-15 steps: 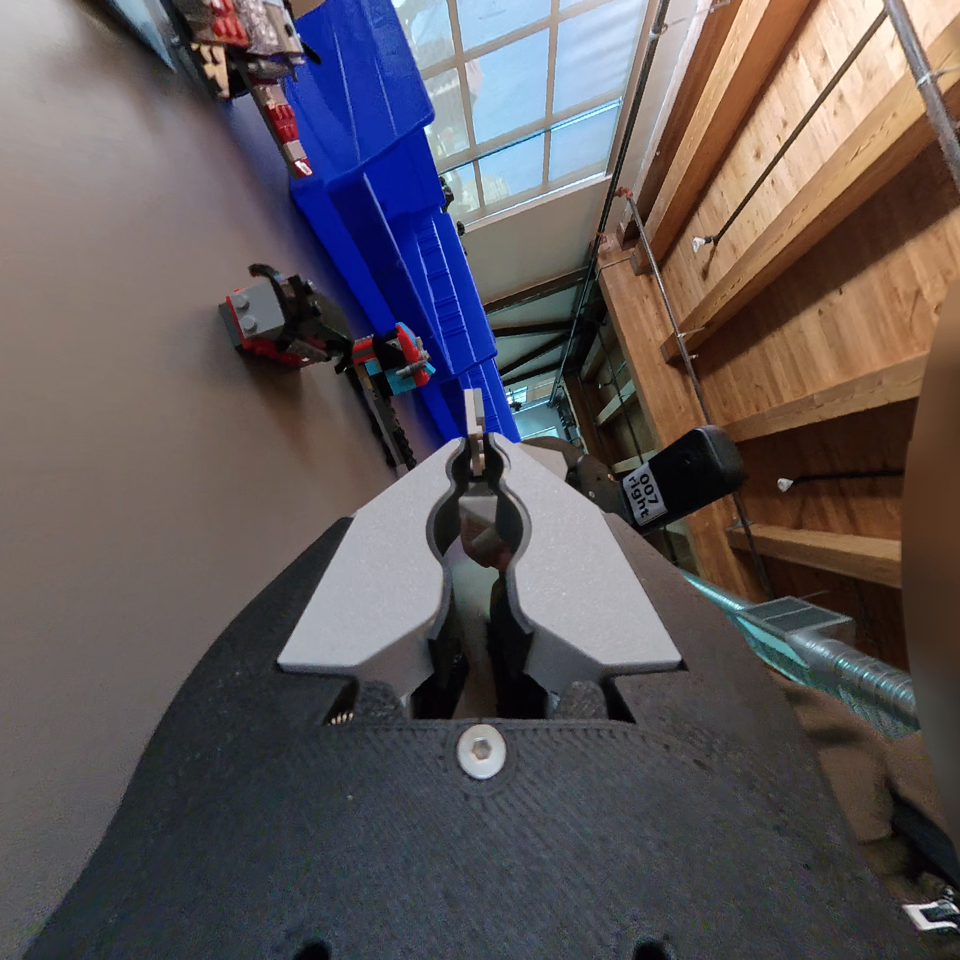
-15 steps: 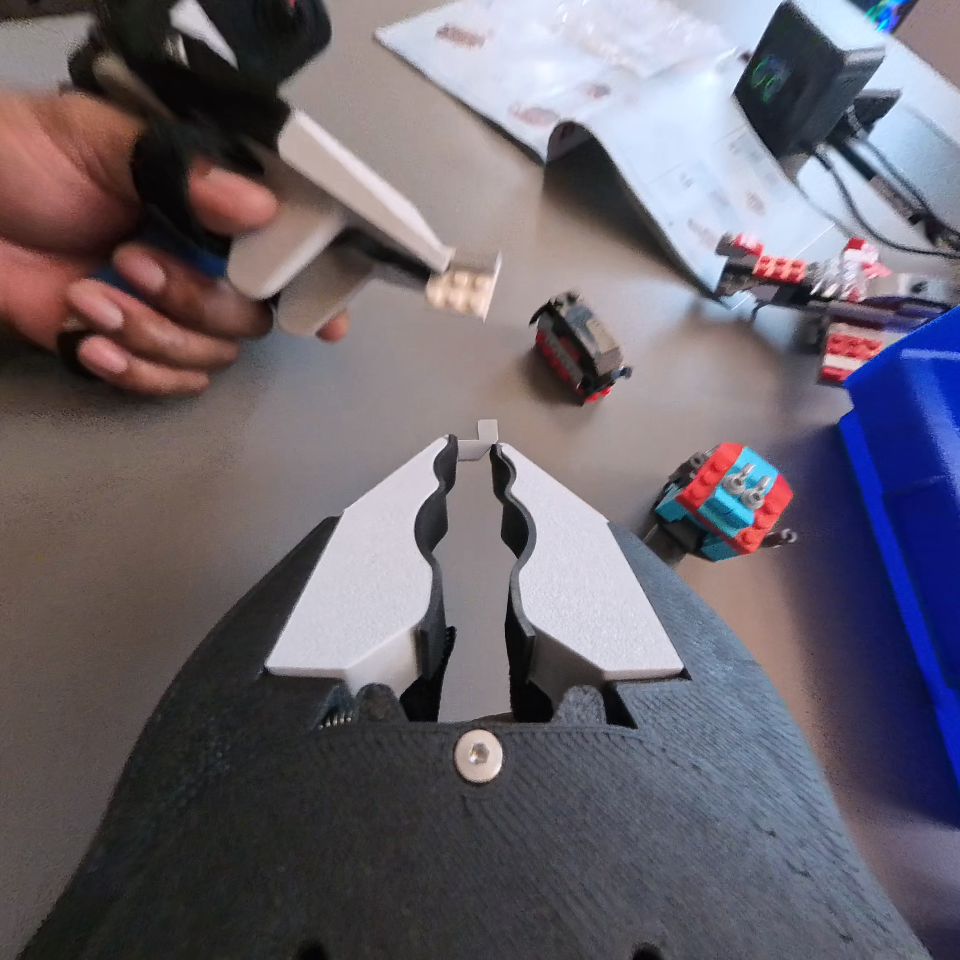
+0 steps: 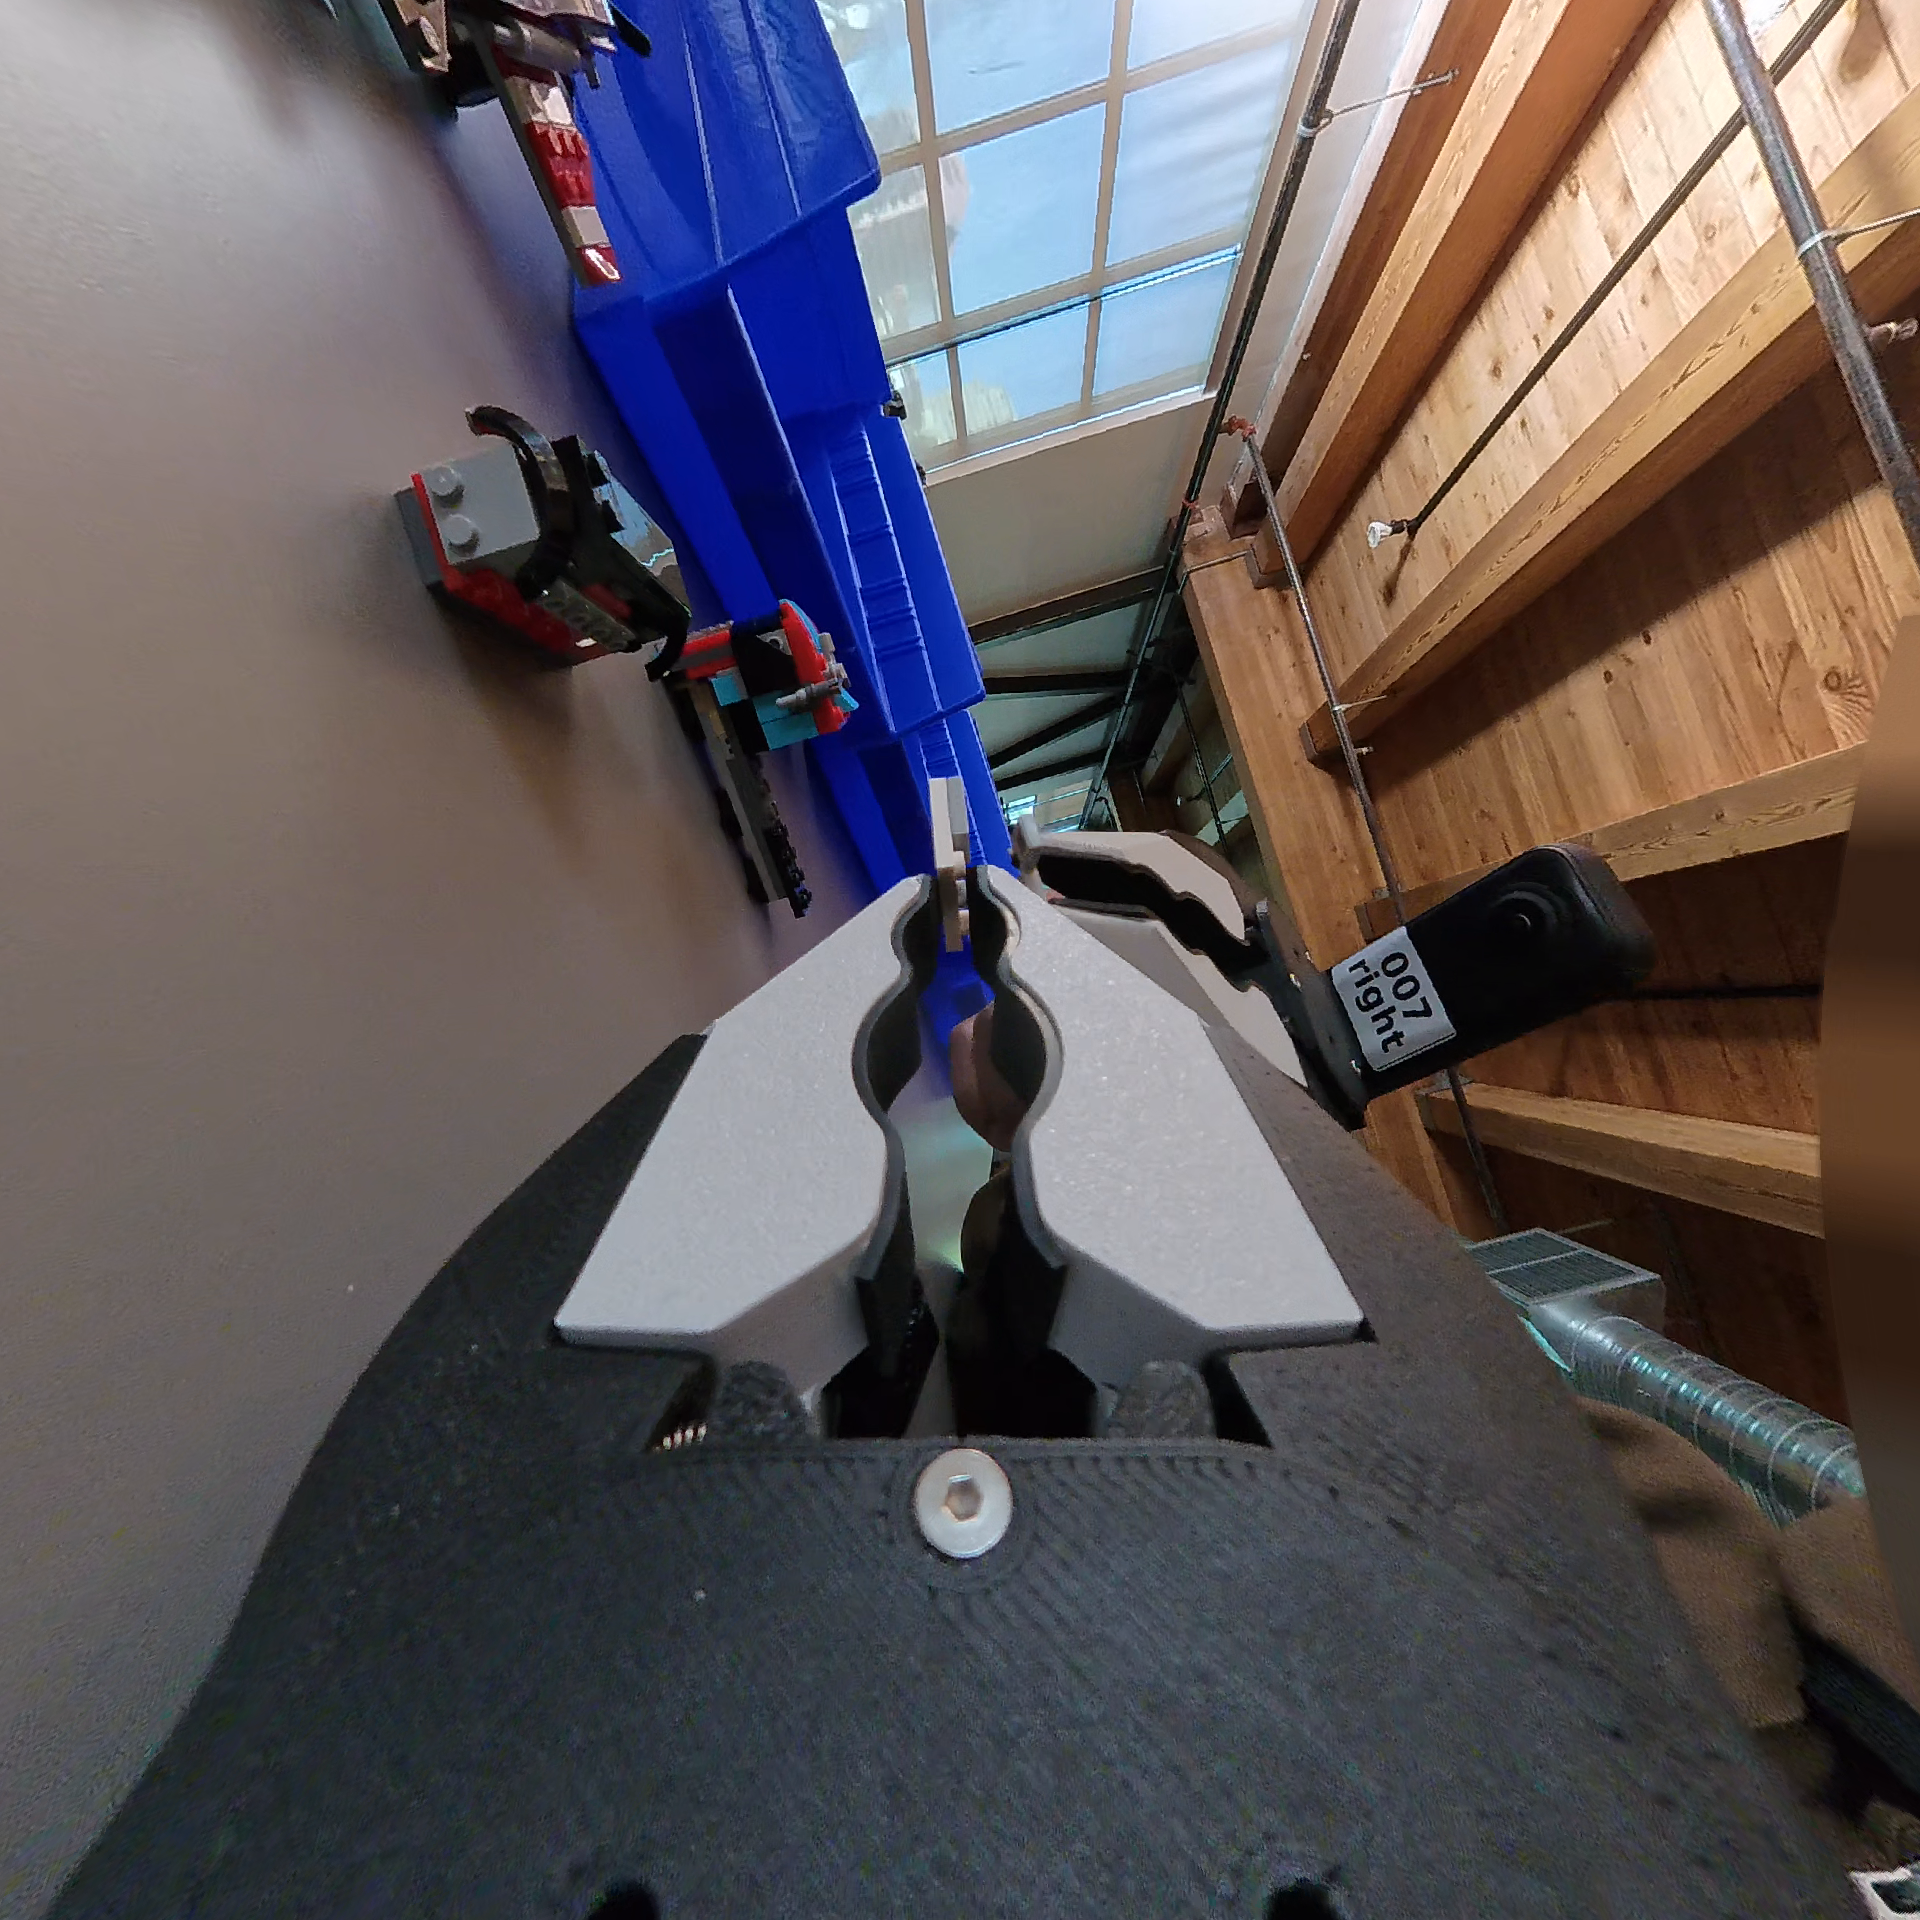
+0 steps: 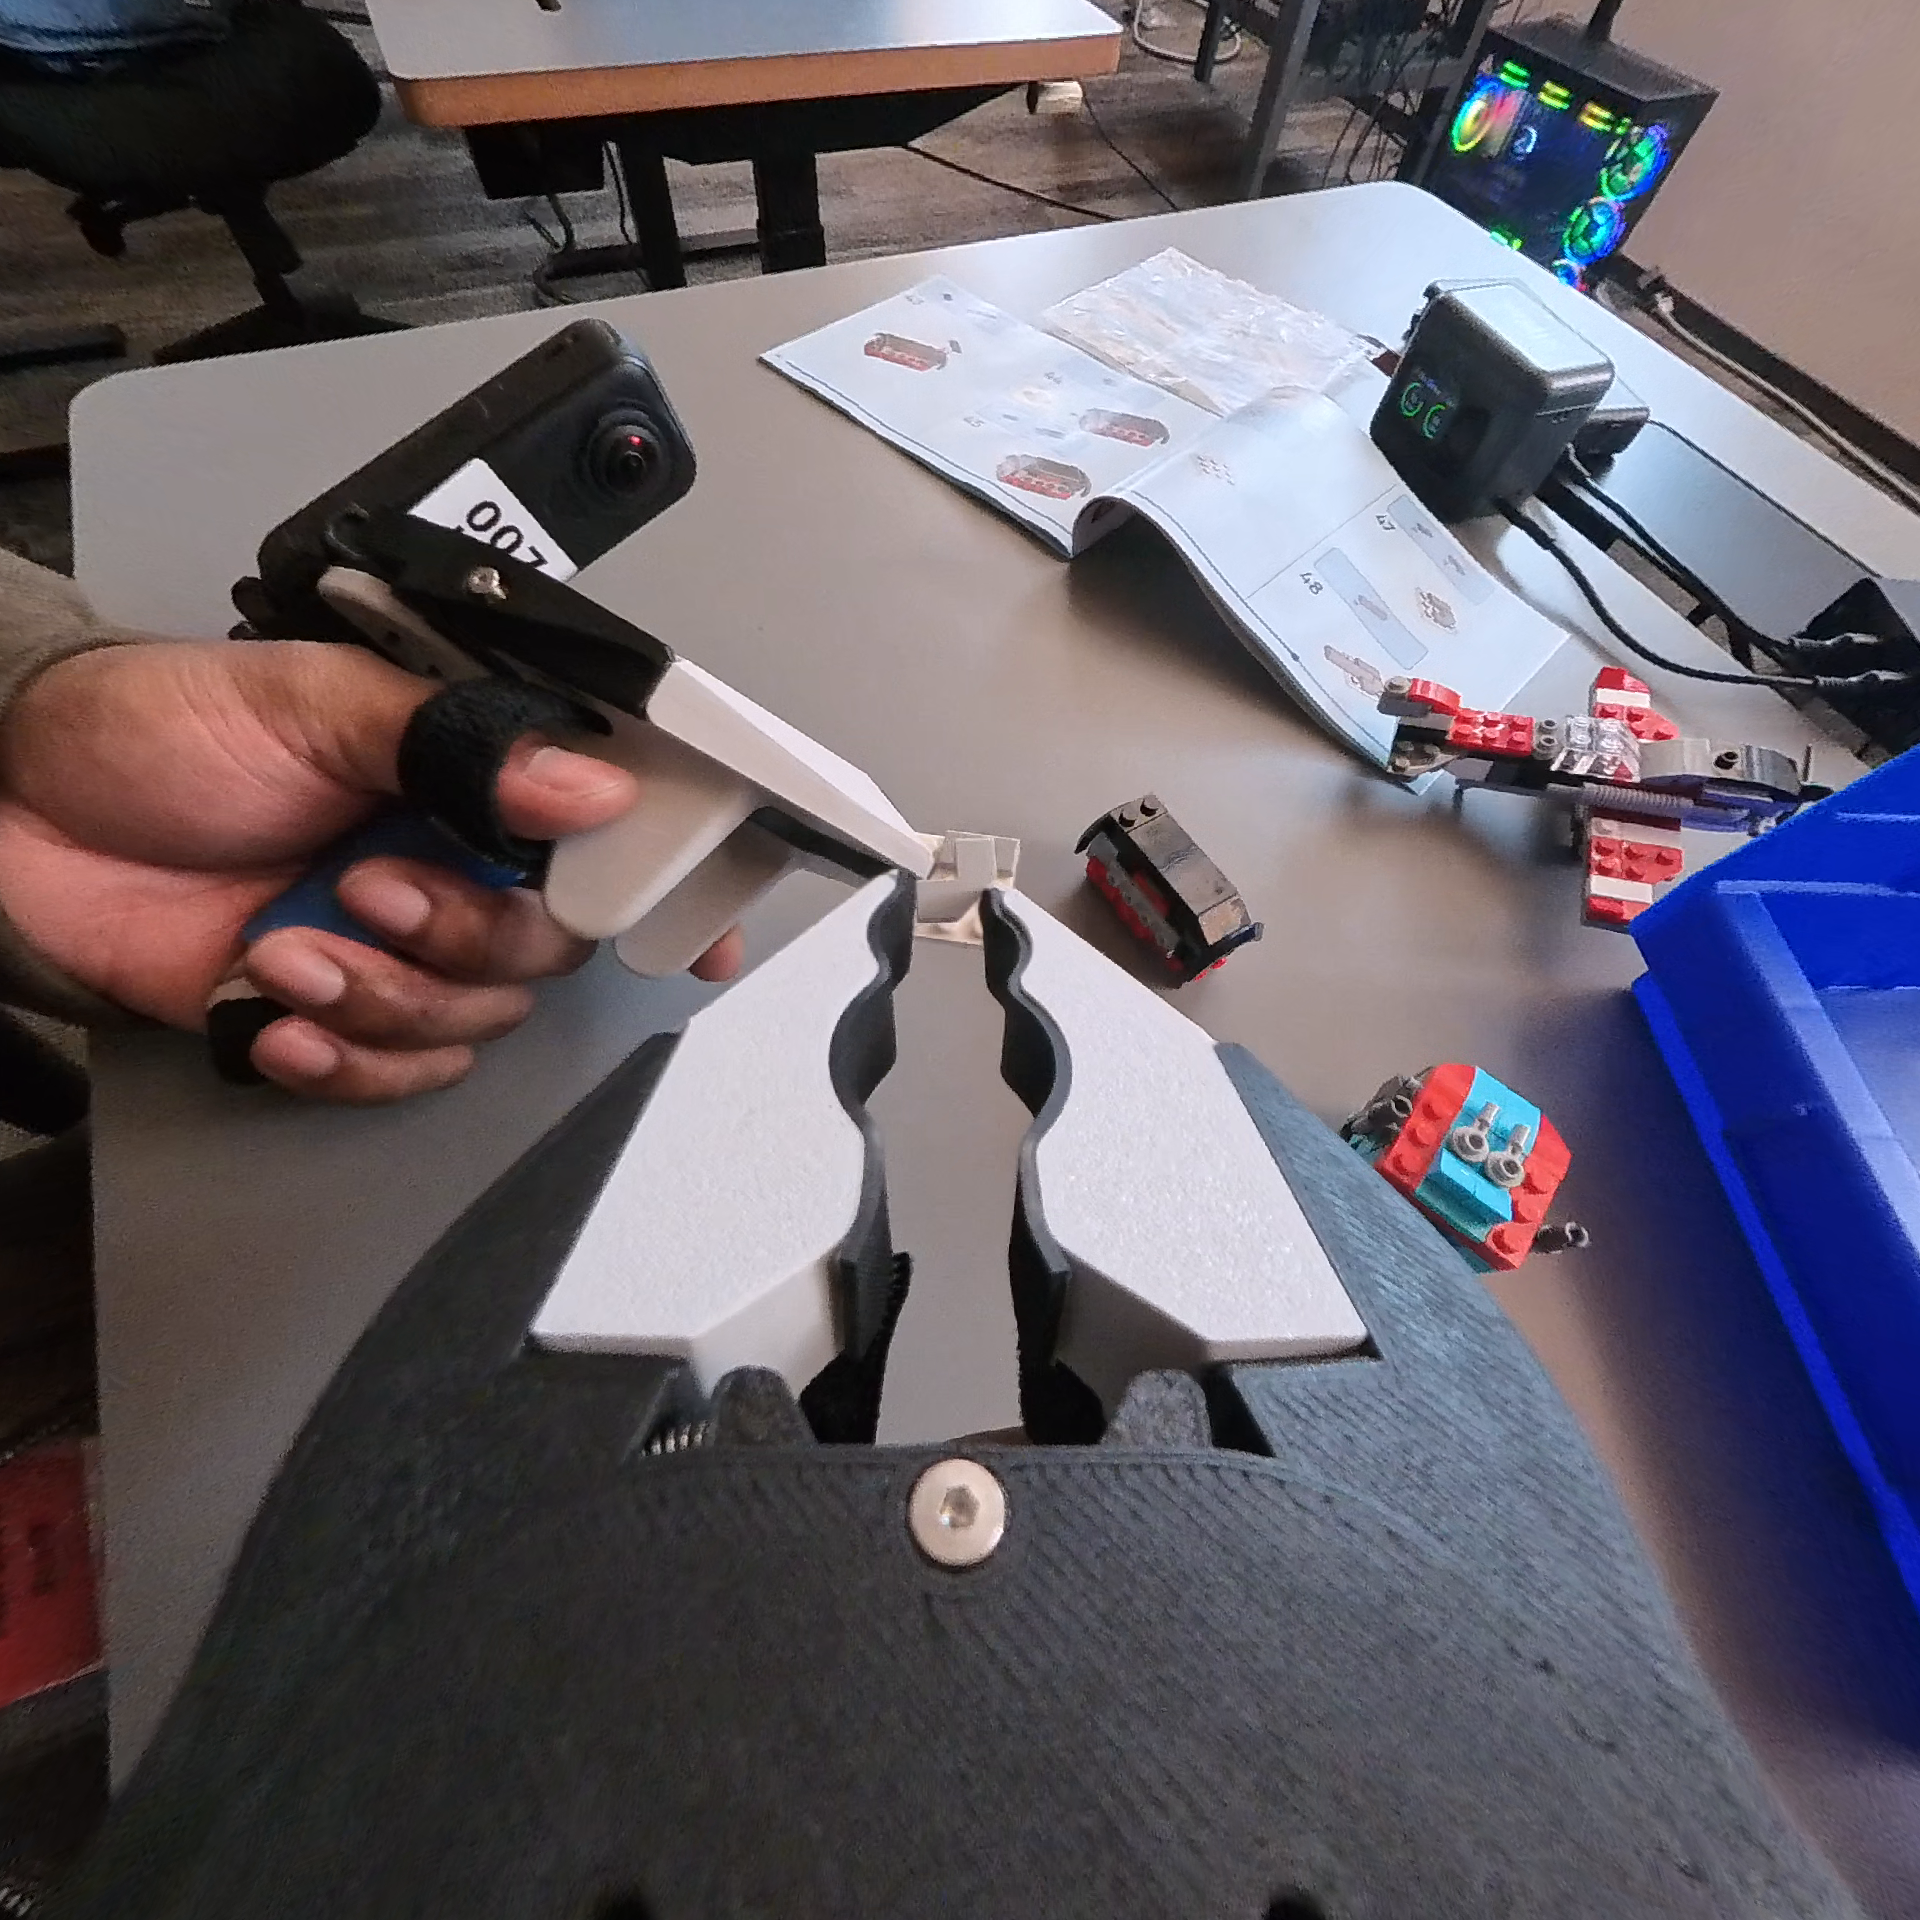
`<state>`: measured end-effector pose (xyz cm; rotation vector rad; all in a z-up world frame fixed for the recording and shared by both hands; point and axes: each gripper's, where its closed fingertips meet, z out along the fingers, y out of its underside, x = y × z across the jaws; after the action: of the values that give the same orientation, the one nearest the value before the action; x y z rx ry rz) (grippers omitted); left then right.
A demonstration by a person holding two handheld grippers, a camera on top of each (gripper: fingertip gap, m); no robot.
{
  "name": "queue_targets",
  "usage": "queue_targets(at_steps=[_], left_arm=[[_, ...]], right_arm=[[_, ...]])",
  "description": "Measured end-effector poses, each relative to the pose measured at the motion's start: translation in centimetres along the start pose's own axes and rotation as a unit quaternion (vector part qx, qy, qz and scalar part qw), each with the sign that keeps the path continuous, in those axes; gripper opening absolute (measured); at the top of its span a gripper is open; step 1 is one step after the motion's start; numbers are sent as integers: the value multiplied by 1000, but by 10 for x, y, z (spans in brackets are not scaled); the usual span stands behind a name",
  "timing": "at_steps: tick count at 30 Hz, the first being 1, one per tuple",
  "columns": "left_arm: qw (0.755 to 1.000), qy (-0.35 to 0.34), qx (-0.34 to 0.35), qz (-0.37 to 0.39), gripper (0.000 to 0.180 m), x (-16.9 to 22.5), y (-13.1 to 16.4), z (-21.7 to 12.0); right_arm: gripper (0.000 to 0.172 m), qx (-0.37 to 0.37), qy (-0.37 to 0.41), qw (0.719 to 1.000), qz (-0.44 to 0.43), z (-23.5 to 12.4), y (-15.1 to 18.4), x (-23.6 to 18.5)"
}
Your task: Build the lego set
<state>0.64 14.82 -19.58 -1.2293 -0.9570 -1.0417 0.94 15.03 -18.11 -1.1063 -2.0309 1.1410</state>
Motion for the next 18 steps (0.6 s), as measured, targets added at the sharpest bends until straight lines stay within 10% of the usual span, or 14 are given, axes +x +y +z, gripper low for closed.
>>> queue_targets(at_steps=[18], left_arm=[[1000, 4, 4, -9, 5, -1, -2, 0]], right_arm=[[13, -11, 12, 1000, 15, 6, 6, 3]])
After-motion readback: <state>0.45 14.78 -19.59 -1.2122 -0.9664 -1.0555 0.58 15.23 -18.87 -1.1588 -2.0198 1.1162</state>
